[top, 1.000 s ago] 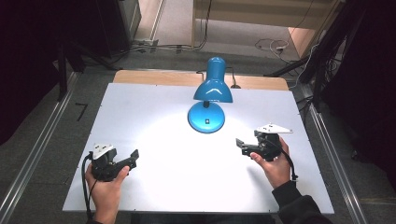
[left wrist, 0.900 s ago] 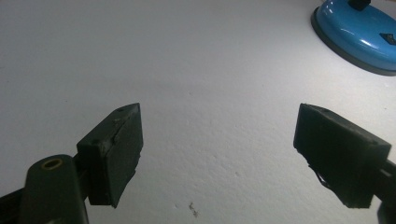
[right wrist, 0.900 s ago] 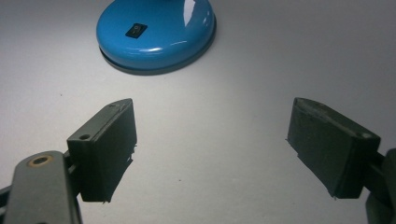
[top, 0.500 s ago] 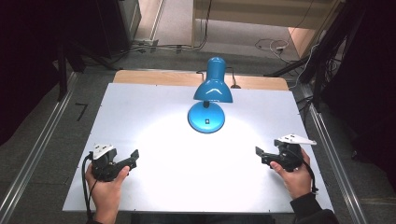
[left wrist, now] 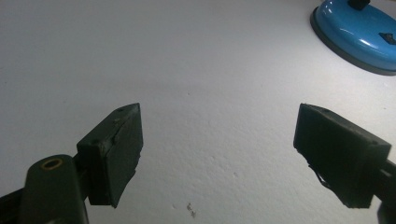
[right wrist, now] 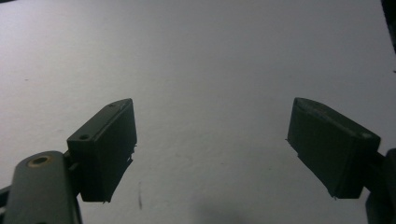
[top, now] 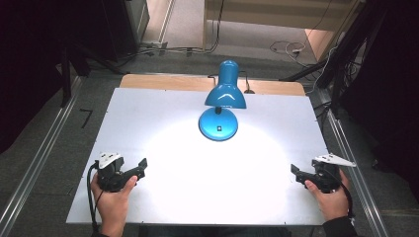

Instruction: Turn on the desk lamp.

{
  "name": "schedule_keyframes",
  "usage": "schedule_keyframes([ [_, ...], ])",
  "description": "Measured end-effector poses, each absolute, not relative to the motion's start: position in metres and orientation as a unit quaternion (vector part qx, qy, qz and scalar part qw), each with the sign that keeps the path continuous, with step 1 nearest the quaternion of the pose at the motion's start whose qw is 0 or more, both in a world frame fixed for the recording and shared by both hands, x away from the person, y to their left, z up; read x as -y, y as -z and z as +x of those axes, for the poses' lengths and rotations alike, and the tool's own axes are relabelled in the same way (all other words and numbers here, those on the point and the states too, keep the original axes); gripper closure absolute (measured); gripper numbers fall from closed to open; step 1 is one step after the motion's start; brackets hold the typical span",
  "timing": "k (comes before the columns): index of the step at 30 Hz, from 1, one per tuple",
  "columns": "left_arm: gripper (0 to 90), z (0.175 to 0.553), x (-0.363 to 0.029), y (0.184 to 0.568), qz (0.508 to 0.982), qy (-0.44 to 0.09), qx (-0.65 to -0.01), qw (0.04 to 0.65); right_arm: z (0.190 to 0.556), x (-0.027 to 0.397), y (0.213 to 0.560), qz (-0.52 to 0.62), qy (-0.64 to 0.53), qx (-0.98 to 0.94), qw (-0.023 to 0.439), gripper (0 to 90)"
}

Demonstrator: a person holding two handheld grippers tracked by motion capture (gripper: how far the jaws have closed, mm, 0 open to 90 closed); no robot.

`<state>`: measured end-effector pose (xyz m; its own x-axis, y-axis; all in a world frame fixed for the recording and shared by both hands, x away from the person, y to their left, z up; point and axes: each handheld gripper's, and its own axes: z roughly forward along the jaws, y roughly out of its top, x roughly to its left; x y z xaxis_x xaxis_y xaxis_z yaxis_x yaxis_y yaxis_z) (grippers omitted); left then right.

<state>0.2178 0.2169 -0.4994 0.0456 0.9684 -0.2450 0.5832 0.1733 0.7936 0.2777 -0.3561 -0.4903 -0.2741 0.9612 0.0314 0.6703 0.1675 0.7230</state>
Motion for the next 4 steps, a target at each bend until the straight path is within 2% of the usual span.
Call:
schedule_keyframes([
  [4,16.4,0.2179,-0.2163,0.4992,0.599,-0.237,-0.648,0.406,0.2807,0.3671,0.5022,0.578,-0.303,-0.719,0.237,12.6],
])
